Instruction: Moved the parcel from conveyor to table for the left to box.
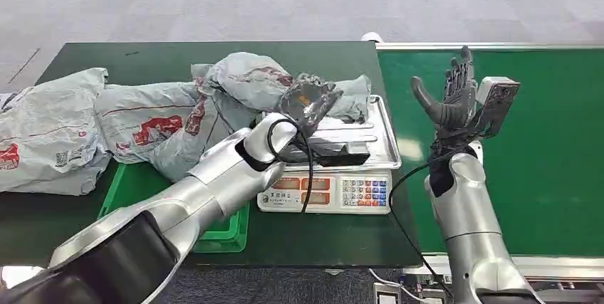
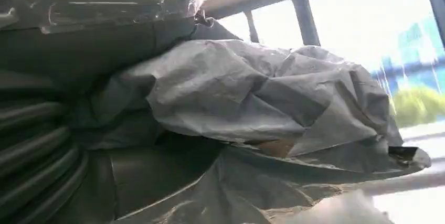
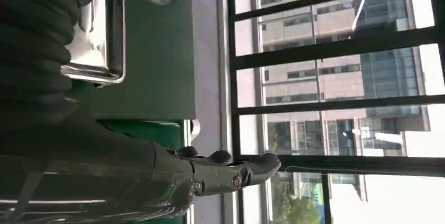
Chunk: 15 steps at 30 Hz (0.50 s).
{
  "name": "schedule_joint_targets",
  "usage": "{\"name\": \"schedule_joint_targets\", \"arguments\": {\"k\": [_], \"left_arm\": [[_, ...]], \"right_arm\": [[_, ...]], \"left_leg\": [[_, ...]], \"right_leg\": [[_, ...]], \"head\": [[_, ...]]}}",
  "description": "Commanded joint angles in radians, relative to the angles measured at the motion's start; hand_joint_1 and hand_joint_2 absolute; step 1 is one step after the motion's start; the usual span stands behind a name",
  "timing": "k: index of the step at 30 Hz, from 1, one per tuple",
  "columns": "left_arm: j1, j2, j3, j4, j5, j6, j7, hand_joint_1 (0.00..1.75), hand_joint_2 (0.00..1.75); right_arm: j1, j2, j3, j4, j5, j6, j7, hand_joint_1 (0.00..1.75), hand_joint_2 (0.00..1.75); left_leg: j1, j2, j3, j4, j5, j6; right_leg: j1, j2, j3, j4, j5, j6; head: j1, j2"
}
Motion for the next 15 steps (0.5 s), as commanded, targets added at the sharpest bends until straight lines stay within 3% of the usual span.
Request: {"name": "schedule_joint_targets", "arguments": {"k": [1, 8, 15], "left_arm": [[-0.070, 0.088, 0.212, -0.121, -0.336, 0.152, 0.166, 1.75, 1.75], [-0.048, 0.100, 0.265, -0.136, -0.480, 0.183, 0.210, 1.75, 1.75], [-0.069, 0.276, 0.037, -0.081, -0.480, 0.175, 0.453, 1.75, 1.75]], "right_arm": [[-0.002, -0.003, -0.033, 0.040, -0.040, -0.036, -0.017, 0.00, 1.75], [0.009, -0.019, -0.024, 0.032, -0.064, -0.047, -0.018, 0.00, 1.75], [0.102, -0.066, -0.037, -0.040, -0.109, -0.055, -0.013, 0.00, 1.75]], "left_leg": [[0.001, 0.004, 0.002, 0.000, -0.001, -0.001], [0.000, 0.003, 0.002, 0.000, -0.001, 0.000], [0.000, 0.005, 0.006, -0.003, -0.001, -0.001]], "right_leg": [[0.001, 0.002, 0.001, 0.000, 0.000, -0.001], [0.000, 0.002, 0.001, -0.001, 0.000, -0.001], [0.001, 0.003, 0.005, -0.002, 0.000, -0.002]], "head": [[0.000, 0.000], [0.000, 0.000], [0.000, 0.000]]}}
